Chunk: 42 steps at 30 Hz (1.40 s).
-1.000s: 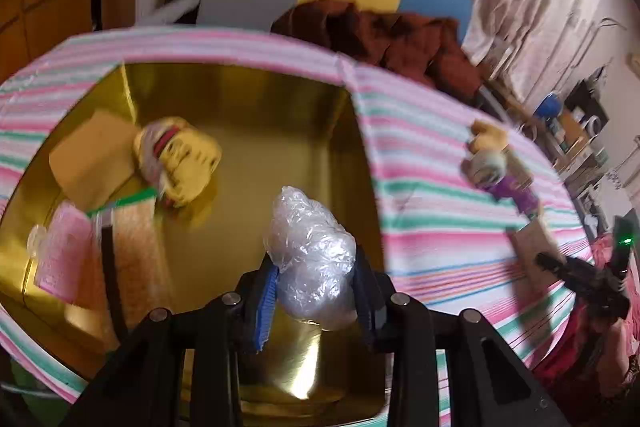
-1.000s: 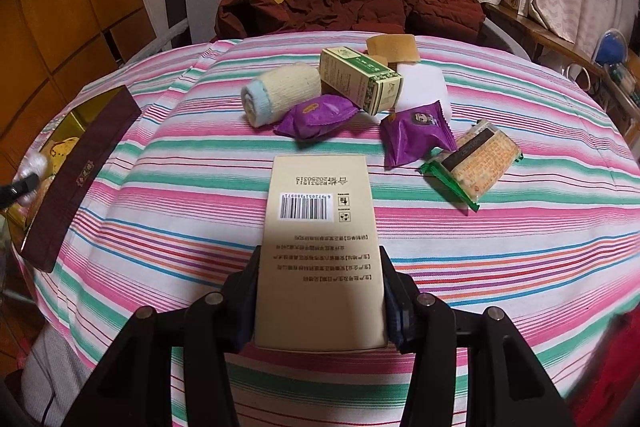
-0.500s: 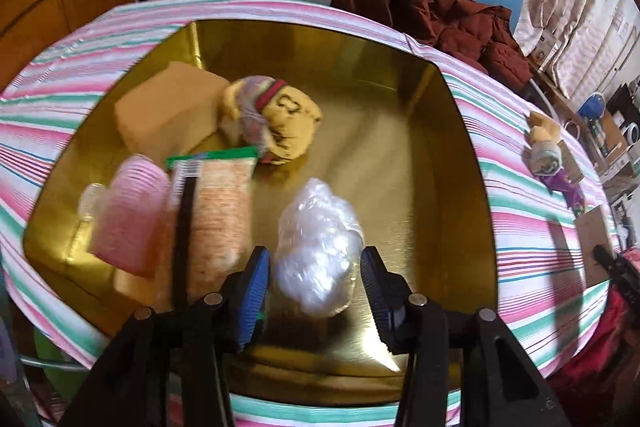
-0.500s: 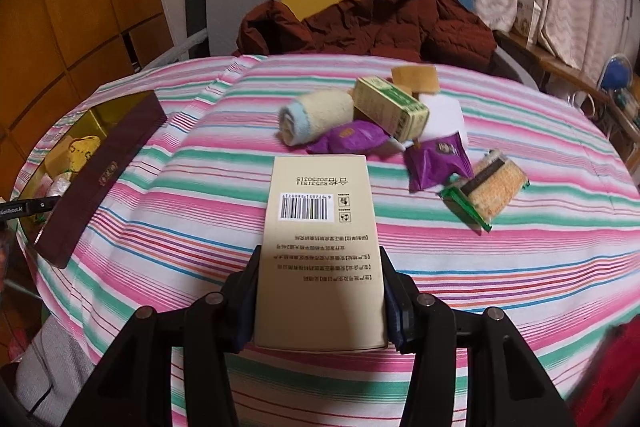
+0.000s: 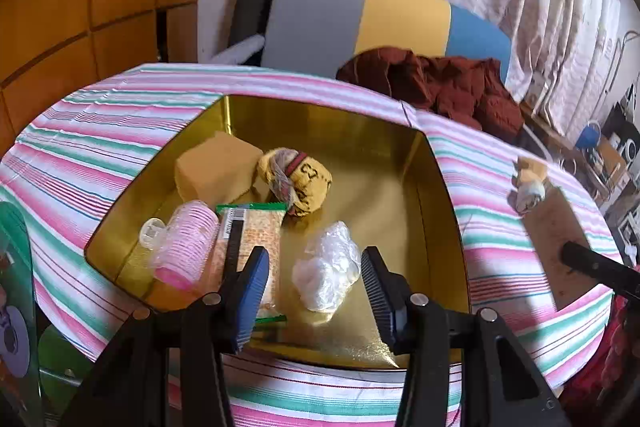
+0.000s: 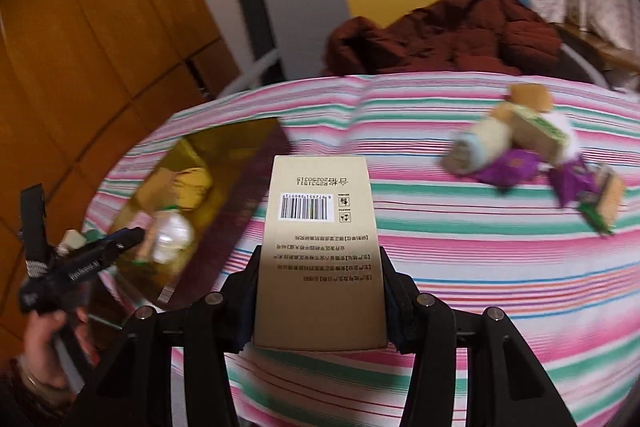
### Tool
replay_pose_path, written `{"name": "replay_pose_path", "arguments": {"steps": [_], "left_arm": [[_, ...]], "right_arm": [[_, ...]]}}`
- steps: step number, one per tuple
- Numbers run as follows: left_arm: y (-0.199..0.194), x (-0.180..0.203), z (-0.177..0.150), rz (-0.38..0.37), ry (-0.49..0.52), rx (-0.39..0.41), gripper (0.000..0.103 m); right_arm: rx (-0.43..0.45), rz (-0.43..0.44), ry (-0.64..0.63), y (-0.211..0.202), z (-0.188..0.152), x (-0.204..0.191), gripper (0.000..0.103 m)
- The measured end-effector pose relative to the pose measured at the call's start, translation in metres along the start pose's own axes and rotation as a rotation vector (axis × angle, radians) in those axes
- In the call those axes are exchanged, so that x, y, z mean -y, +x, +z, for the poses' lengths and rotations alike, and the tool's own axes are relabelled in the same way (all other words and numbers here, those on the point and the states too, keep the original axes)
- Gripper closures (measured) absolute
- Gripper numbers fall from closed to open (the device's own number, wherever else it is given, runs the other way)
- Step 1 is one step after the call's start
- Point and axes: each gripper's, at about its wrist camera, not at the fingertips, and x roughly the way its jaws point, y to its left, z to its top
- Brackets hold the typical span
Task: Organize objects
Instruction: 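Carry the plastic bag into the gold tray and open the left tool, then lower the beige box into the gold tray and open the right tool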
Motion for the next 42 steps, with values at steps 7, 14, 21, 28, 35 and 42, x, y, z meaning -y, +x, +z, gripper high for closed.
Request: {"name": "replay_pose_path", "arguments": {"steps": [7,14,21,28,35,42], "left_arm": [[-0.010,-0.010,-0.002,0.009,-0.079,0.068,0.054],[-0.019,-0.028,0.004,0.034,-0.156,0.104,0.054],[-0.026,-0.043,0.007,0.061,-0.212,0.123,0.054],[-0.029,-0.053,0.008,0.061,-0.256,0.125,0.054],[-0.029,-0.055,0.009,0.054,-0.267,0.122,0.054],[-0.030,-0.053,0.008,0.049,-0.260,0.119,0.054]], "right_arm": [[-0.004,0.104,0.013,0.025,0.008,-0.055,0.052],[-0.032,0.120,0.005,0.050,0.014,-0.098,0.052],[-0.052,0.004,-0.089,0.075,0.013,-0.133,0.051],[-0.072,-0.072,-0.107,0.096,0.007,-0.147,0.050],[-0.082,-0.066,-0.116,0.101,-0.002,-0.150,0.047],[-0.022,-0.056,-0.096,0.076,-0.004,-0.145,0.037]]}}
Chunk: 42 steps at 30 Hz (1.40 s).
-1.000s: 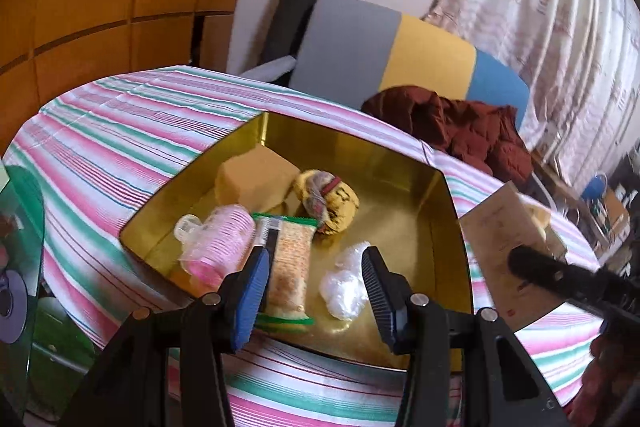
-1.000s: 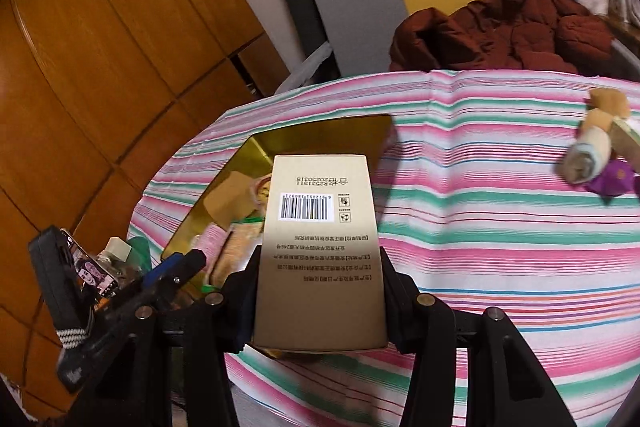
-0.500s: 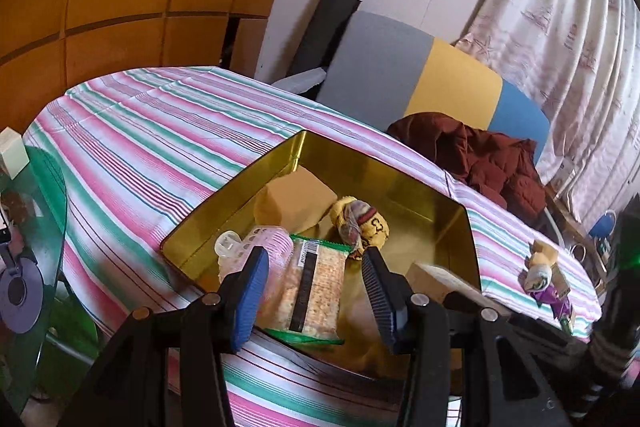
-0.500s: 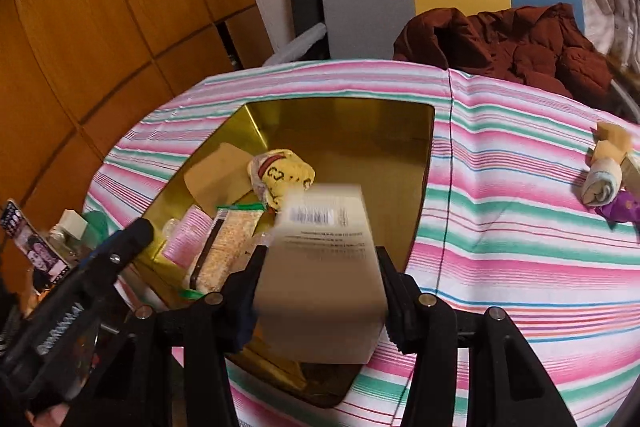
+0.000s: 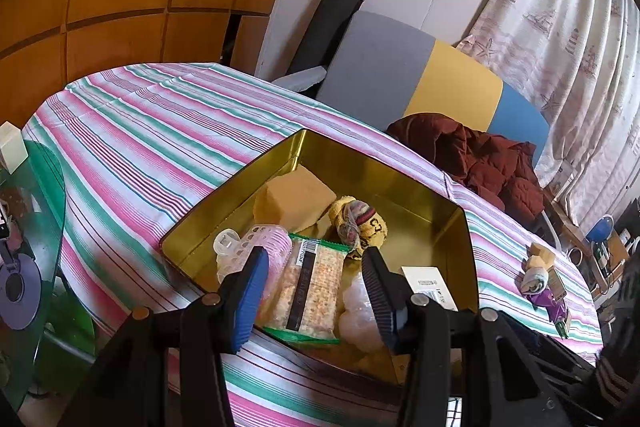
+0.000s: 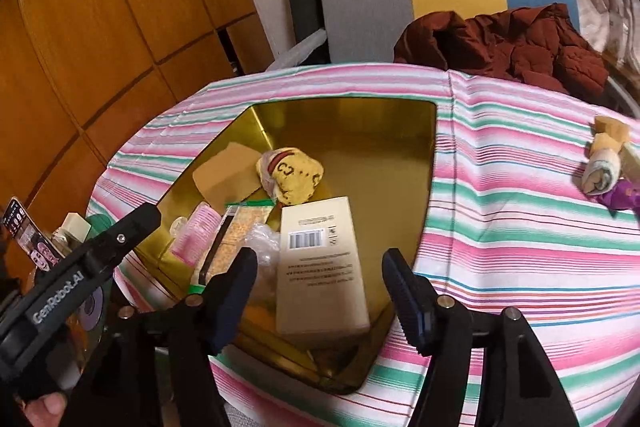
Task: Organize objects
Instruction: 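Lower the beige box into the gold tray and open the right tool, then move both tools back from the tray to the pile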
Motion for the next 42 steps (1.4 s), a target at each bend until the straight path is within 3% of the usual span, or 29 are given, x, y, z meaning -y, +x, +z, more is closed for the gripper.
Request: {"name": "replay_pose_path", "arguments": {"steps": [4,6,9,12,17,20,23,24,30,42], "left_arm": [[0.000,0.001,0.000,-0.001,0.004,0.001,0.054],[0.000,0.001,0.000,0.000,0.002,0.002,0.054],[0.001,0.001,0.001,0.000,-0.003,-0.007,0.054],[0.001,0.002,0.000,-0.002,-0.002,-0.008,0.054],[0.002,0.005,-0.002,-0.013,0.006,-0.016,0.054],[0.006,0.007,-0.006,-0.031,0.003,-0.042,0.054],[0.008,0.011,-0.010,-0.050,0.006,-0.064,0.054],[0.009,0.013,-0.011,-0.058,0.012,-0.069,0.054],[0.006,0.038,-0.019,-0.163,0.087,-0.098,0.054],[-0.004,0.088,-0.044,-0.270,0.238,-0.145,0.054]], "right_arm": [[0.006,0.008,0.001,-0.013,-0.006,0.002,0.043],[-0.003,0.008,-0.020,-0.016,-0.011,0.000,0.057],[-0.040,0.031,-0.035,-0.007,-0.016,-0.005,0.062],[-0.028,0.017,-0.067,0.001,-0.016,-0.010,0.062],[0.008,0.065,-0.040,-0.009,-0.012,-0.006,0.062],[0.048,0.047,-0.026,-0.021,-0.010,0.001,0.057],[0.075,-0.016,0.012,-0.028,-0.007,0.016,0.032],[0.082,-0.028,0.031,-0.029,-0.007,0.022,0.029],[0.071,-0.116,0.084,-0.034,-0.008,0.064,0.020],[-0.003,-0.238,0.170,-0.036,-0.037,0.147,0.020]]}}
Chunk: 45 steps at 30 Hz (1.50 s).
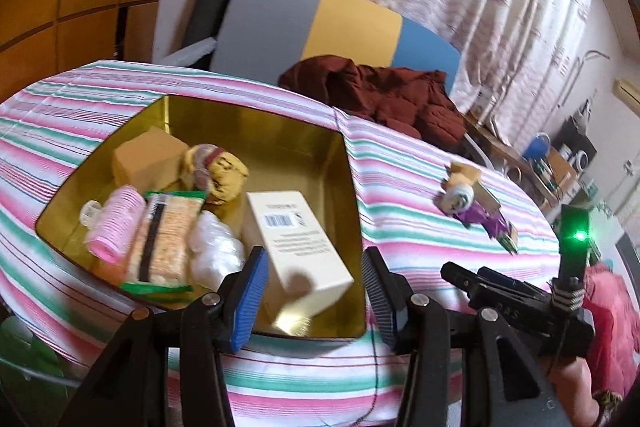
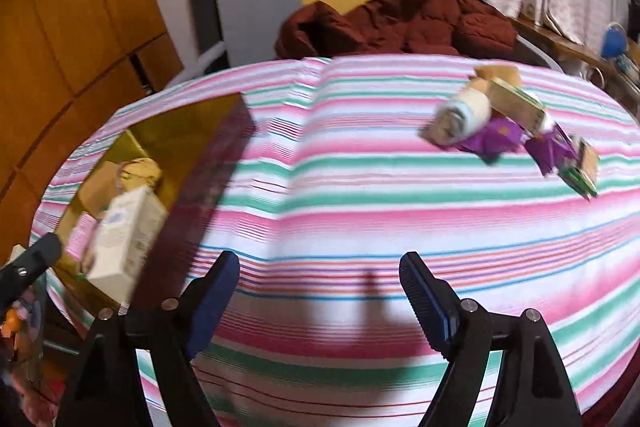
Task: Organize objects
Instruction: 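Move both tools back from the tray to the pile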
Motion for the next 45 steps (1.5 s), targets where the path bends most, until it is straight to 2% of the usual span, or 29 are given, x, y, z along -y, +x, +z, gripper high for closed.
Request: {"name": "replay_pose_path", "arguments": {"steps": [6,14,21,32,34,36,45], "left_arm": [[0.002,0.019,-0.007,-0.031,0.046,-0.029,0.054],[0.013,0.050,-0.015,-0.065,0.118,-0.076,0.054],[0.020,0.070,-0.023,-0.080,0.154,-0.115,0.054],[0.026,0.090,-0.031,-0.068,0.212,-0.153,0.054],[0.027,0.092,-0.033,-0.071,0.221,-0.161,0.054],[0.030,0.096,-0.034,-0.069,0.230,-0.170,0.054],[0.055,0.106,-0.022,-0.082,0.221,-0.197,0.054]], "right_arm": [[-0.010,-0.072,0.028,0.002,-0.002,0.044,0.020],[0.069,-0.167,0.106,0.000,0.019,0.116,0.020],[0.115,-0.129,0.093,0.022,0.051,0.139,0.020],[0.097,-0.139,0.141,0.072,0.096,0.164,0.026],[0.099,-0.129,0.140,0.076,0.099,0.166,0.031],[0.088,-0.120,0.149,0.081,0.101,0.168,0.044],[0.093,-0.056,0.188,0.073,0.084,0.174,0.048]]}}
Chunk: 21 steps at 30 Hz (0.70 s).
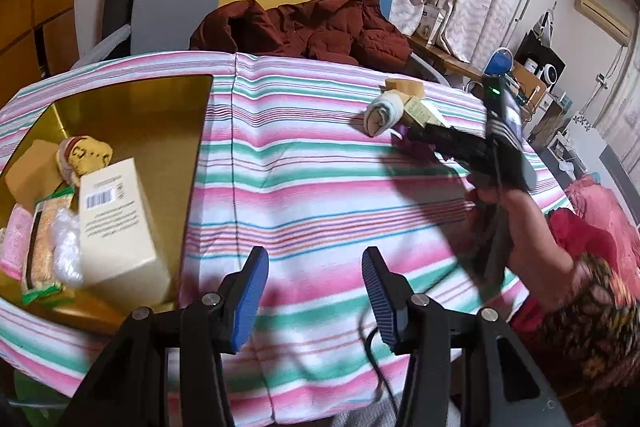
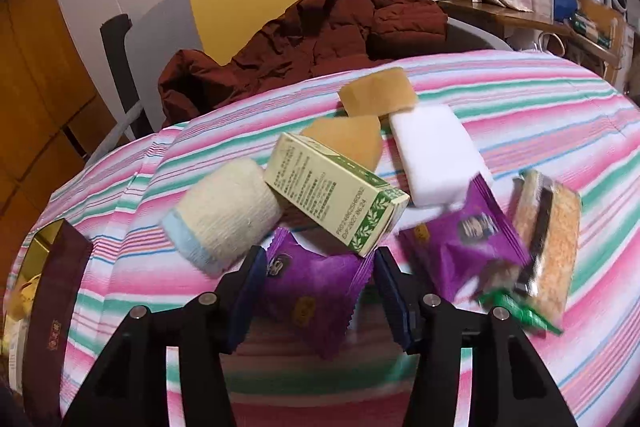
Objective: Organize objects
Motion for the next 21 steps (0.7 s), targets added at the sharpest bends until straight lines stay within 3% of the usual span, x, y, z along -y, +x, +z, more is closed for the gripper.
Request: {"name": "replay_pose_path", "arguments": {"steps": [10,16,21], "left_arm": [[0.052,0.027,0.056,-0.024,0.049,-0.027,0.054],[0.096,0.056,0.090,-0.038,0.126,-0.060,0.054],[0.131,0.074,0.114,-0.037,0.150,-0.082,0.054]], "right_arm": [[0.045,0.028,0.066,-0.037,-0.042,0.012,0.049],[0.056,0.015,0.018,-0.042,-0.054,0.003,0.049],[0.090,0.023,0.046,-0.046,-0.056,0.009,0.058]]}}
